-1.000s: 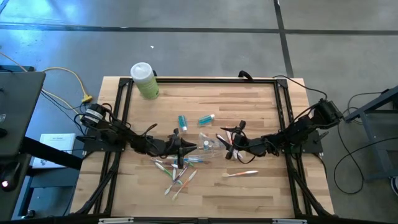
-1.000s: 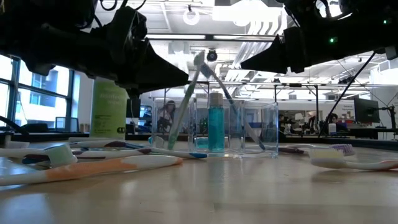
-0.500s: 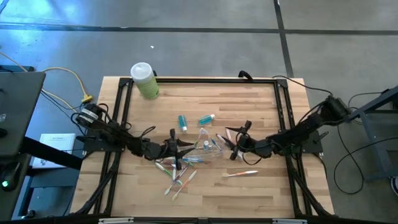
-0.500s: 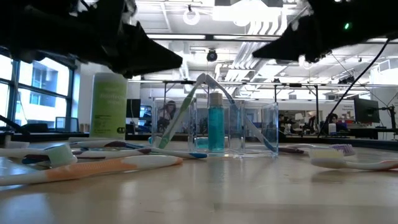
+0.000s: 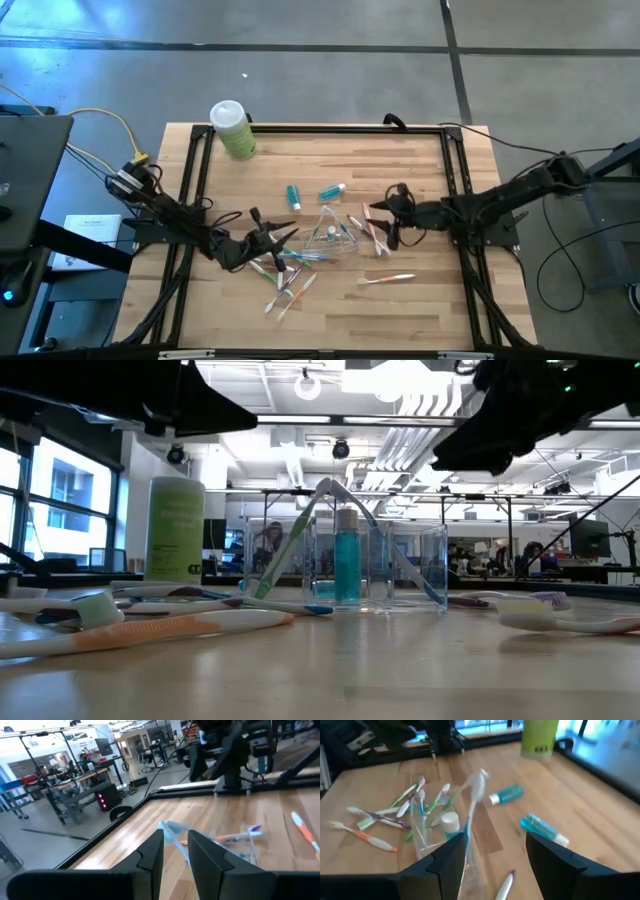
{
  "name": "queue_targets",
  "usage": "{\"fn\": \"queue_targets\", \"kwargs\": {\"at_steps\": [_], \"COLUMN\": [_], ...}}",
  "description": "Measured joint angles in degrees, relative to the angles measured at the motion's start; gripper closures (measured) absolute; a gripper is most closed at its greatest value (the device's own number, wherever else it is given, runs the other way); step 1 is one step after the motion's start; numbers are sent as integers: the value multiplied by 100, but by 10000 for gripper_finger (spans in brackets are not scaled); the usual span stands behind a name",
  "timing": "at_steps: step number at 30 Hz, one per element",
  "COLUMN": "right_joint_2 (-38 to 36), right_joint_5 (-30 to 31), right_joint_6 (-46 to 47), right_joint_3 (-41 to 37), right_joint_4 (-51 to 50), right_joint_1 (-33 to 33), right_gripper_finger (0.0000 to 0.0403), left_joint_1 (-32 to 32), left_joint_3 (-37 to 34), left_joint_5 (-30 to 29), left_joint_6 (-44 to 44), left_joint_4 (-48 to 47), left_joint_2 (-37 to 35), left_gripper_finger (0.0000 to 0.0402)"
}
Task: Pick & Place toothbrushing station
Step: Put the right mouthwash into the transparent organizer
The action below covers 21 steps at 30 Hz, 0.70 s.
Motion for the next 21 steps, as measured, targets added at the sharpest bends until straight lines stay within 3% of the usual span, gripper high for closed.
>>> {"fn": "queue_targets", "kwargs": {"at_steps": [4, 10, 16, 21], "right_joint_2": [39, 91, 569, 1403], "right_joint_5": [-394, -1460, -2808, -3663], "right_joint_6": [-235, -980, -1707, -1873], "right_joint_3": [-2, 0, 0, 58], "right_joint_4": [-182, -143, 37, 654], "right_joint_1": [-407, -1510, -2781, -3385], "right_gripper_finger": [202, 202, 202, 202], "left_joint_1": [0, 36, 237, 467], "left_joint_3": [0, 0, 0, 0], "left_joint_5": [-93, 206, 1467, 2178], "left_joint_6": [-182, -1268, -2549, -2874], "left_joint_4": [-612, -1830, -3165, -3448], "left_joint_2": [-199, -729, -1274, -1376], "left_gripper_finger": [318, 318, 318, 318]}}
